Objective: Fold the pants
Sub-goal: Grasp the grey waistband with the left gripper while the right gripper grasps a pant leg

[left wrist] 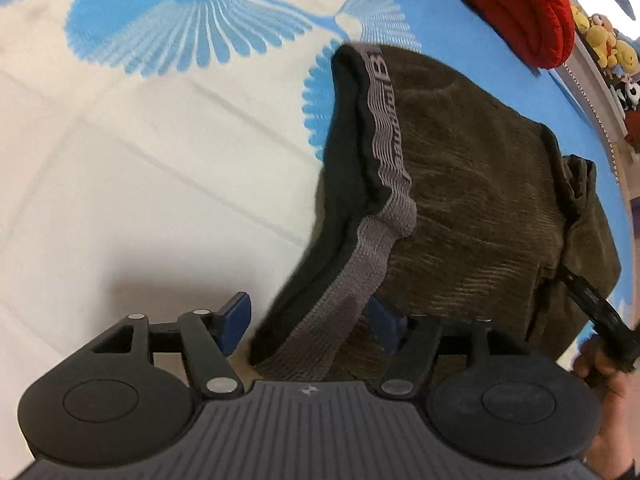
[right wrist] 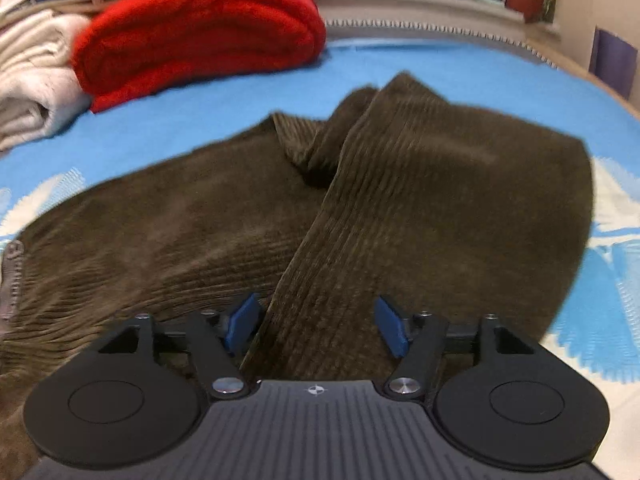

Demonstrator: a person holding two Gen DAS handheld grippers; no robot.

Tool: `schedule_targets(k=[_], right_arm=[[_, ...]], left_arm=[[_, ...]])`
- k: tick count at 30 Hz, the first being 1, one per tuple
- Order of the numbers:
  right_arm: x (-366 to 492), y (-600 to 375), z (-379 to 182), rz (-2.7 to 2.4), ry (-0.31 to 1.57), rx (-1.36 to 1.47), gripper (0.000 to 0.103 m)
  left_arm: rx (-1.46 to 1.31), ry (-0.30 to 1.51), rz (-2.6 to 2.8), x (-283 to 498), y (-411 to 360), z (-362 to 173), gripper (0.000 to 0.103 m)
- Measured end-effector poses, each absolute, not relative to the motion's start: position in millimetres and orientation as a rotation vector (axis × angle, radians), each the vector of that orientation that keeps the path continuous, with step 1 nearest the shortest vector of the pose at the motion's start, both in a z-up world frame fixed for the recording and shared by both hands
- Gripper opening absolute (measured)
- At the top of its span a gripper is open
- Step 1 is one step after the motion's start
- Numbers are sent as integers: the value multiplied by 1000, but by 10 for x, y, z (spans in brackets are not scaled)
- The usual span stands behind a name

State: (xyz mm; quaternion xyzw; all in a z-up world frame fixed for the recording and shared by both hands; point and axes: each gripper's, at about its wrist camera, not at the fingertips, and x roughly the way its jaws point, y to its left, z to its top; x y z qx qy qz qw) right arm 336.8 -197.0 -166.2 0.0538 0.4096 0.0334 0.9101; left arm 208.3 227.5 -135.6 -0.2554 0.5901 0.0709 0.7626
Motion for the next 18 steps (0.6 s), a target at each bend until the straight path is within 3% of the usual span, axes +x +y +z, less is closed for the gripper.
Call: schedule_targets(k=[3, 7, 8, 12, 13, 15, 18], right_arm=[[3484, -1904, -1735, 54, 842, 67, 68], [3487, -1992, -1686, 27, 857, 58, 14], [3466, -2074, -1649, 31, 865, 75, 7], [3247, -2512, -1158, -8, 813, 112, 6], [3141, -2642, -997, -19, 787, 138, 6], [2840, -2947, -649, -43, 724, 219, 6], [2219, -3348, -278, -66, 657, 300, 6]], left_arm=[[-505, 1326, 109, 2096, 2153, -1446, 71], [-377, 1356, 107, 2097, 1992, -1553, 71], [-369, 1349, 109, 2080, 1973, -1562, 71], [-292, 1316, 89, 2007, 1831, -1551, 67], [-275, 1308, 78, 1983, 1804, -1535, 63], [-260, 1280, 34, 1930, 1741, -1442, 43], [-234, 1195, -21, 1828, 1645, -1115, 29]])
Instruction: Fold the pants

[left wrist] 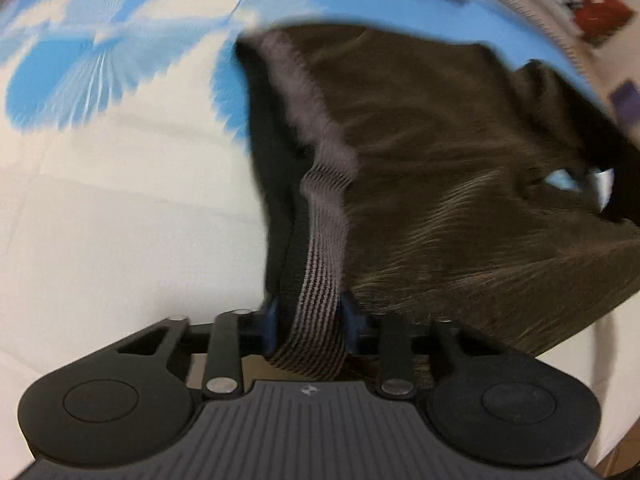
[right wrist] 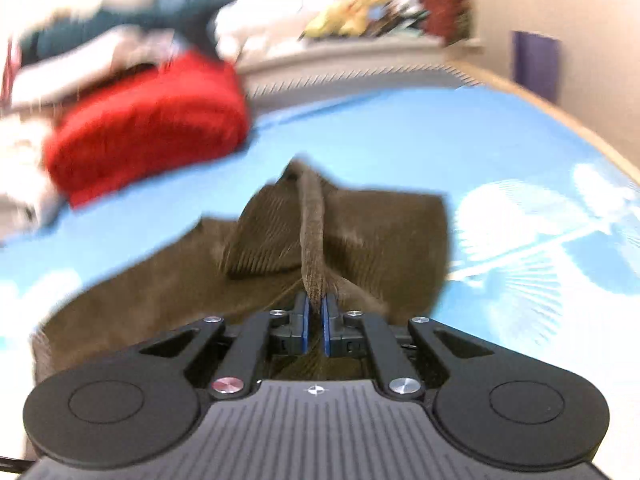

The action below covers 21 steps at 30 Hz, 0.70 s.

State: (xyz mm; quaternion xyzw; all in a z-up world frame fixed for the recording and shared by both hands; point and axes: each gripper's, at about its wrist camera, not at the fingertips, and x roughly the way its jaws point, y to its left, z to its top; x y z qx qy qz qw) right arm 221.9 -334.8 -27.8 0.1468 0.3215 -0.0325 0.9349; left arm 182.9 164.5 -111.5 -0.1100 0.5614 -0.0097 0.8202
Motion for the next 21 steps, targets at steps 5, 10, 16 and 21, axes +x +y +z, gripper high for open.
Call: schedule_targets(k=[5, 10, 16, 21], right_arm=[[1322, -3547, -302, -97, 713, 242, 6], [1075, -3418, -1033, 57, 1140, 78, 6], [1193, -3619, -660, 58, 893, 190, 19], [1620, -3423, -636, 83, 784, 145, 36]], left_arm=[[-131, 1060, -58, 1413, 1590, -524, 28], [-79, 1182, 22, 1286, 1711, -675, 30], [13, 1124, 39, 1265, 1448, -262, 42], [-50, 948, 53, 1302, 1427, -232, 69]])
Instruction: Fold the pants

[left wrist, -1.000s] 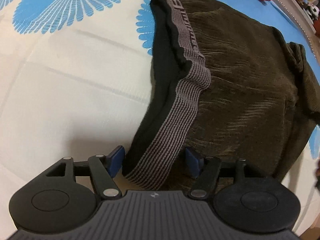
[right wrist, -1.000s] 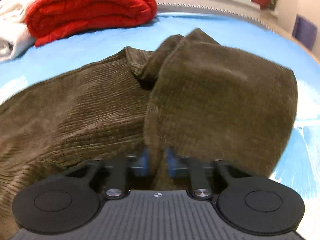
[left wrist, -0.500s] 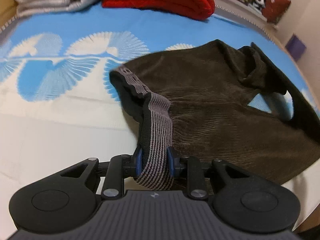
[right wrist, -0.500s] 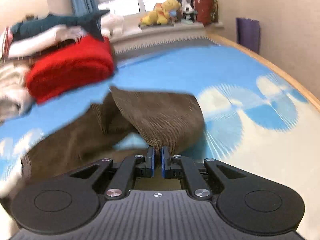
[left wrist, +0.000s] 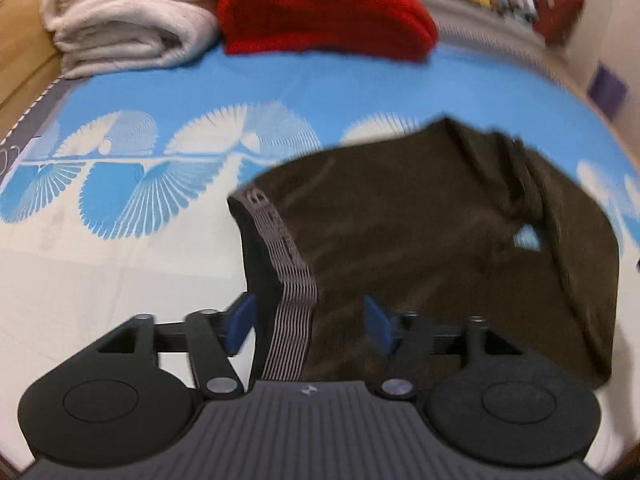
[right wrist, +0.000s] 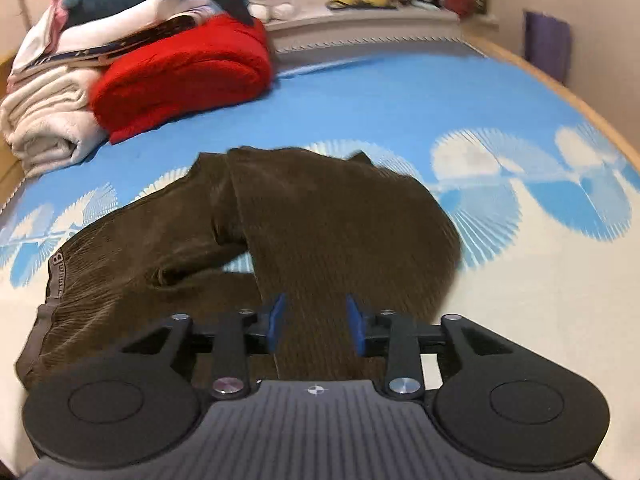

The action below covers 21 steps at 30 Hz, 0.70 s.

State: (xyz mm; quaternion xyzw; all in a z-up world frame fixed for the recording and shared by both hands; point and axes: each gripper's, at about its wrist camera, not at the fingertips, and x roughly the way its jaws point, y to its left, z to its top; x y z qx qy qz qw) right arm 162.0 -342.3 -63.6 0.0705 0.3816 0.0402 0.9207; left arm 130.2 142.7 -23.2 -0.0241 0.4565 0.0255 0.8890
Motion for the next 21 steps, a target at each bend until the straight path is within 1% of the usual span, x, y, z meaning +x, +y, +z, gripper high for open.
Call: schedule_targets(k=[1, 2, 3, 4, 6, 7, 8, 11, 17, 19, 20, 21], right_arm=[[1734, -3327, -690, 82, 777, 105, 36], [1809, -3293, -755, 85, 775, 81, 36], [1920, -3222, -814, 90, 774, 59, 36], [2039, -3161, -873, 89, 777, 43, 36], [2119, -3051, -973, 86, 795, 18, 37], [2220, -2995, -1030, 93, 803, 4, 40], [2183, -2918, -1078, 97, 811, -15, 45], [2379, -2700, -1258, 100, 815, -98, 54], [2655, -2318, -1599, 99, 851, -241, 56], [2696, -2233, -1677, 67, 849, -325, 52], [2714, -2239, -1685, 40, 852, -347, 40], [2730, -2279, -1673, 21, 857, -330, 33]], left_arm=[[-65, 947, 63, 1284, 1456, -371, 69], [-28, 1113, 108, 1426, 1445, -595, 57], [-21, 1158, 146, 1469, 1484, -689, 48], [-33, 1144, 155, 1506, 1513, -700, 50], [-72, 1101, 135, 1596, 1561, -681, 61], [-89, 1101, 133, 1634, 1574, -698, 63], [-102, 1128, 139, 1679, 1592, -750, 63], [-106, 1198, 160, 1711, 1639, -901, 63], [-112, 1234, 133, 1746, 1655, -1076, 64], [-95, 1245, 137, 1745, 1641, -1097, 64], [-89, 1248, 139, 1752, 1634, -1108, 64], [-89, 1249, 140, 1740, 1632, -1102, 64]])
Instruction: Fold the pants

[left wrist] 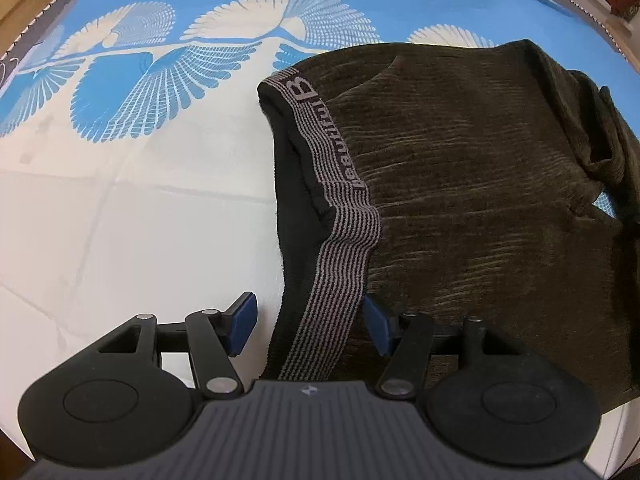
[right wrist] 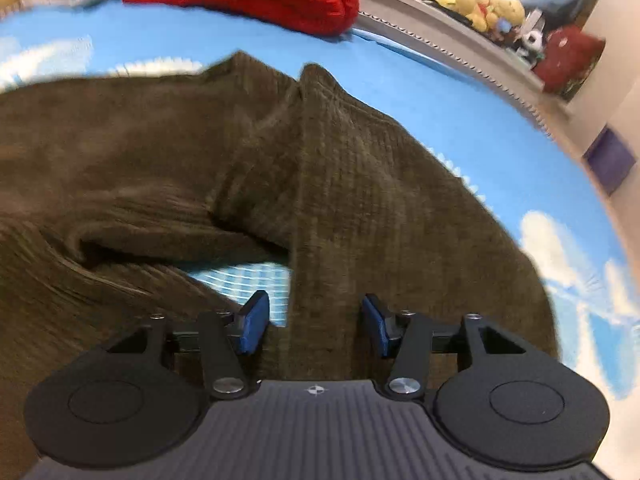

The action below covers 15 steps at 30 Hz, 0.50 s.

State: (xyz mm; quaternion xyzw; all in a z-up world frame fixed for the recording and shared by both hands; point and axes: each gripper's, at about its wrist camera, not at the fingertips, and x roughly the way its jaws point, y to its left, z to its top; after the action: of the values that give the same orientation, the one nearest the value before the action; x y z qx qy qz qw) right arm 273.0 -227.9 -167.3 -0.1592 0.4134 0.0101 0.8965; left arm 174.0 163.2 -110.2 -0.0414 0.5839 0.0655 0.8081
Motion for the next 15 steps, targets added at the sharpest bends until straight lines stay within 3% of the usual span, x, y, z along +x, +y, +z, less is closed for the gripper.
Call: schedule_targets(k=[1, 2, 10, 15], right_arm=[[2733, -2380, -1607, 13, 863, -267, 15], [2720, -2493, -1517, 5, 857, -202, 7], [1970, -4133, -694, -219, 684, 251, 7], [1133, -5467, -1135, -551, 932, 459, 7]], left_arm=[[-91, 1250, 141, 1742, 1632, -1102, 64], [-95, 1250, 142, 1736, 1633, -1092, 64], [-114, 1212, 123, 1615, 1551, -973, 64], [-103, 1204, 115, 1555, 1478, -939, 64]])
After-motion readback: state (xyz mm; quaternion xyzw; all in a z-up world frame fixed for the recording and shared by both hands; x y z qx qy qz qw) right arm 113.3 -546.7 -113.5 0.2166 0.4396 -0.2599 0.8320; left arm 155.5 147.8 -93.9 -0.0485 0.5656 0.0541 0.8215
